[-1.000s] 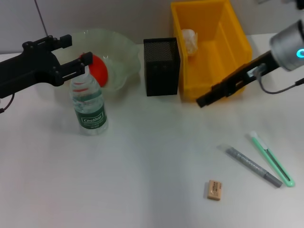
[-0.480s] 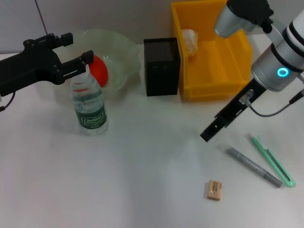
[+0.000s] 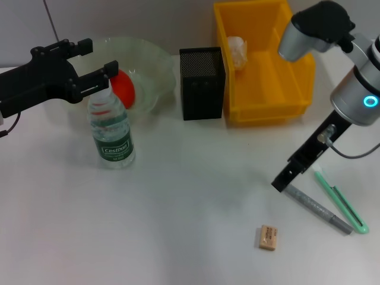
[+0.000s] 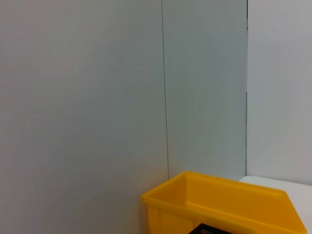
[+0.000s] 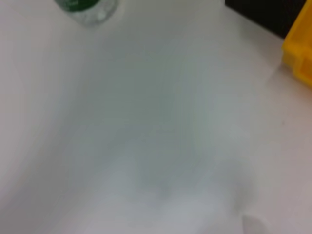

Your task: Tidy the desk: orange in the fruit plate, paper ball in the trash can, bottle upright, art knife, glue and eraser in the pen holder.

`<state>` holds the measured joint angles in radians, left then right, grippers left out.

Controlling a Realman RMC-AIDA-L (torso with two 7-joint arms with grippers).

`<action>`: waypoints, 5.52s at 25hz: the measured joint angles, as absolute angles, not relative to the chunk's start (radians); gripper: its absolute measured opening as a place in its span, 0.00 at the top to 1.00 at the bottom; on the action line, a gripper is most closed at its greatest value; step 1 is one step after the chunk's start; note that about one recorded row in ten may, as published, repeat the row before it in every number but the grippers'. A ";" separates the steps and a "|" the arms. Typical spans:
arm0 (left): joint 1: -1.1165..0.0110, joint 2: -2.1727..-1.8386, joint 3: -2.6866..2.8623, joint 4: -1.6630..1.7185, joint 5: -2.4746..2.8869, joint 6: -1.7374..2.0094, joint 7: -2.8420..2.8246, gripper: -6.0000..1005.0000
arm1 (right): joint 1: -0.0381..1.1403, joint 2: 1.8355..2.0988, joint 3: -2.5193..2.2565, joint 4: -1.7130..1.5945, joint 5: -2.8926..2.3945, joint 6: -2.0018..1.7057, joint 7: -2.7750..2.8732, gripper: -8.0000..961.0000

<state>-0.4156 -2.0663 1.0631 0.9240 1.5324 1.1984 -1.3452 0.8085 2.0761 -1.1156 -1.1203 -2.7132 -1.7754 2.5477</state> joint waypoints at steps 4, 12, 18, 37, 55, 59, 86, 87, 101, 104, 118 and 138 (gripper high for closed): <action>-0.416 -2.066 1.063 0.923 1.532 1.198 -1.345 0.32 | 0.776 2.078 -1.156 -1.142 -2.741 -1.792 2.556 0.27; -0.420 -2.067 1.063 0.912 1.532 1.198 -1.345 0.32 | 0.756 2.079 -1.159 -1.137 -2.779 -1.792 2.559 0.27; -0.420 -2.068 1.065 0.909 1.532 1.199 -1.345 0.32 | 0.754 2.079 -1.193 -1.110 -2.790 -1.770 2.559 0.27; -0.422 -2.067 1.063 0.902 1.532 1.201 -1.340 0.32 | 0.785 2.077 -1.248 -1.017 -2.827 -1.723 2.559 0.27; -0.422 -2.067 1.063 0.899 1.532 1.199 -1.338 0.32 | 0.792 2.081 -1.279 -1.011 -2.820 -1.697 2.555 0.27; -0.422 -2.066 1.063 0.899 1.532 1.199 -1.338 0.32 | 0.795 2.082 -1.282 -1.011 -2.818 -1.696 2.557 0.27; -0.419 -2.066 1.063 0.899 1.532 1.198 -1.336 0.32 | 0.800 2.082 -1.284 -1.011 -2.806 -1.701 2.554 0.27; -0.419 -2.066 1.063 0.899 1.532 1.198 -1.336 0.32 | 0.800 2.082 -1.284 -1.011 -2.806 -1.700 2.554 0.27; -0.422 -2.066 1.063 0.899 1.532 1.187 -1.336 0.32 | 0.773 2.079 -1.252 -1.153 -2.815 -1.739 2.588 0.27; -0.422 -2.066 1.063 0.899 1.532 1.187 -1.336 0.32 | 0.772 2.077 -1.229 -1.159 -2.817 -1.755 2.608 0.27; -0.441 -2.065 1.027 0.906 1.533 1.174 -1.309 0.32 | 0.756 2.078 -1.167 -1.234 -2.843 -1.854 2.771 0.27; -0.444 -2.068 0.999 0.879 1.484 1.175 -1.272 0.32 | 0.692 2.076 -1.168 -1.201 -2.897 -1.829 2.753 0.27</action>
<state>-0.4441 -2.0676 0.9993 0.8794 1.4841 1.1752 -1.2724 0.6921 2.0763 -1.1679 -1.2006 -2.8974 -1.8292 2.7529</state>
